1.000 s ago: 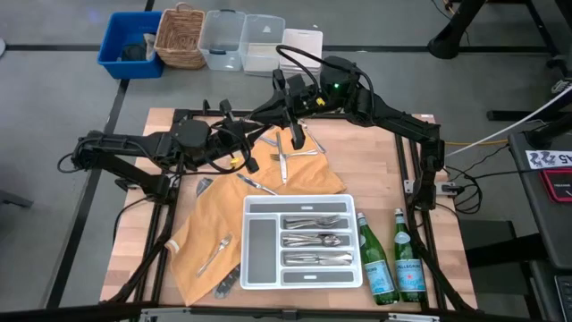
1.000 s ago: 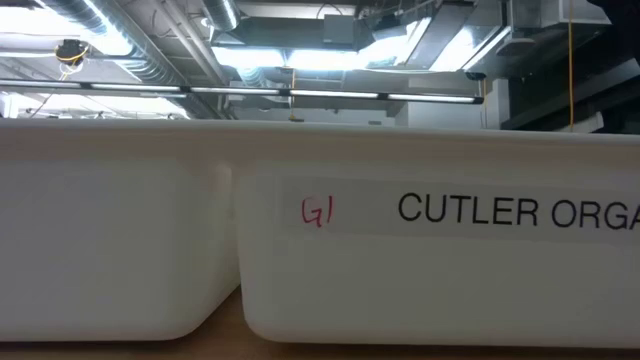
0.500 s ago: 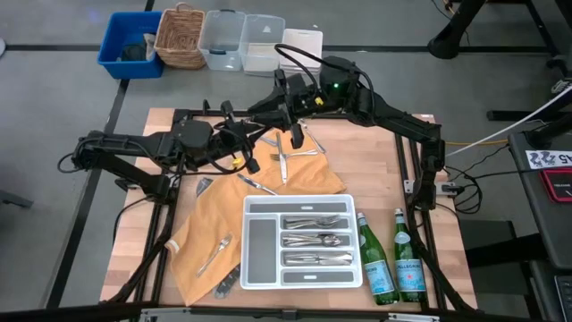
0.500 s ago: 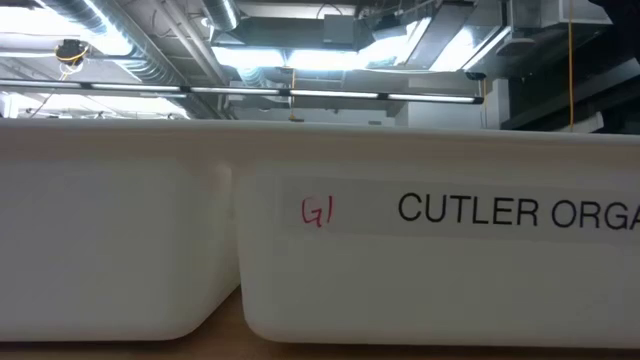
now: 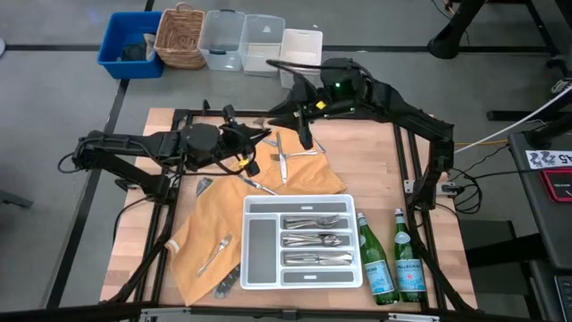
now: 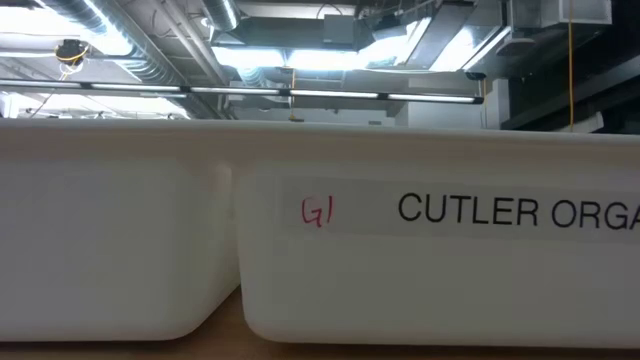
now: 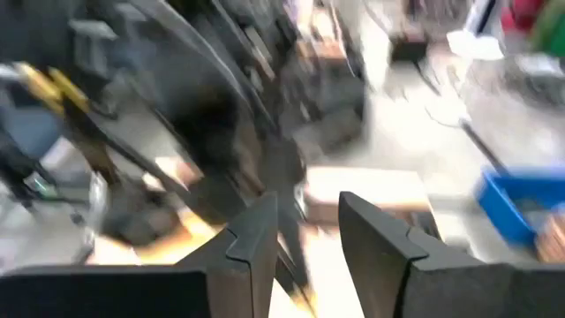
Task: Sort silverware
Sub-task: Put the silver fork into the white silverware tray
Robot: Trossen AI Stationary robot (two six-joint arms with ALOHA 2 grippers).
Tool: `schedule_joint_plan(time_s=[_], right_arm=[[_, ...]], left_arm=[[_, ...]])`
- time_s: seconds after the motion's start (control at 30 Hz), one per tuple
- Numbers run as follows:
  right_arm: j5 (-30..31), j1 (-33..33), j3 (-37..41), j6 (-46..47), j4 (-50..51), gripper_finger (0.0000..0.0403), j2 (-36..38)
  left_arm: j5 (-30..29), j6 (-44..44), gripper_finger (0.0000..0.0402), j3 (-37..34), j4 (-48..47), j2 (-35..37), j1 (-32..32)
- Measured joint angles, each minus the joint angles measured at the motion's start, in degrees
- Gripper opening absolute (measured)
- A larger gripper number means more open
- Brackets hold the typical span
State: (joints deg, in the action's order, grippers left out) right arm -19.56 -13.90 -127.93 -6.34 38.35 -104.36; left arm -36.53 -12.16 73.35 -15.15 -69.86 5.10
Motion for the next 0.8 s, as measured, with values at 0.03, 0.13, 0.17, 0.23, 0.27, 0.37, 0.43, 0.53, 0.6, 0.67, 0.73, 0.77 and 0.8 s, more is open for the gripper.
schedule_joint_plan(time_s=[0.03,0.13,0.17,0.23,0.27,0.37,0.43,0.53,0.6,0.67,0.73,0.77,0.8], right_arm=[[0.61,-0.12,0.06,-0.36,2.23,0.0124,0.08],[4.46,-0.17,0.21,-2.25,9.56,0.0124,0.88],[5.8,-0.13,0.21,-2.88,11.9,0.0124,1.36],[9.47,-0.1,0.08,-3.41,17.97,0.0124,2.31],[11.58,-0.03,0.08,-3.9,21.24,0.0124,2.65],[17.75,-0.06,0.13,-5.33,31.98,0.0124,3.08],[20.66,-0.06,0.14,-5.63,38.45,0.0124,3.28],[24.06,-0.08,0.14,-5.66,48.47,0.0124,3.72],[25.78,-0.03,0.21,-5.58,52.17,0.0124,3.72],[25.99,-0.03,1.28,-4.51,50.99,0.0124,3.94],[24.93,-0.11,1.41,-4.33,50.96,0.0124,4.13],[24.96,-0.12,1.39,-4.73,51.24,0.0124,4.34],[25.1,-0.12,1.36,-5.25,51.66,0.0124,4.52]], left_arm=[[0.21,0.67,0.0,0.05,-0.55,0.09,0.07],[1.54,2.76,0.0,0.05,-2.03,-0.14,0.16],[2.63,3.58,0.0,0.05,-2.86,-0.32,0.12],[4.76,5.67,0.0,0.05,-2.81,-1.11,0.03],[5.62,6.26,0.0,0.05,-2.88,-1.65,0.03],[9.36,8.59,0.0,0.12,-2.86,-4.25,0.05],[12.18,9.34,0.0,0.14,-2.92,-6.82,0.1],[15.95,10.71,0.0,0.14,-2.38,-11.71,0.05],[18.57,11.88,0.0,0.14,-2.26,-15.07,0.05],[21.11,13.23,0.0,0.14,-2.16,-18.42,0.05],[24.31,14.59,0.0,0.14,-2.04,-21.93,0.05],[25.95,15.18,0.0,0.14,-2.01,-23.47,0.05],[27.57,15.96,0.0,0.13,-1.95,-25.05,0.05]])
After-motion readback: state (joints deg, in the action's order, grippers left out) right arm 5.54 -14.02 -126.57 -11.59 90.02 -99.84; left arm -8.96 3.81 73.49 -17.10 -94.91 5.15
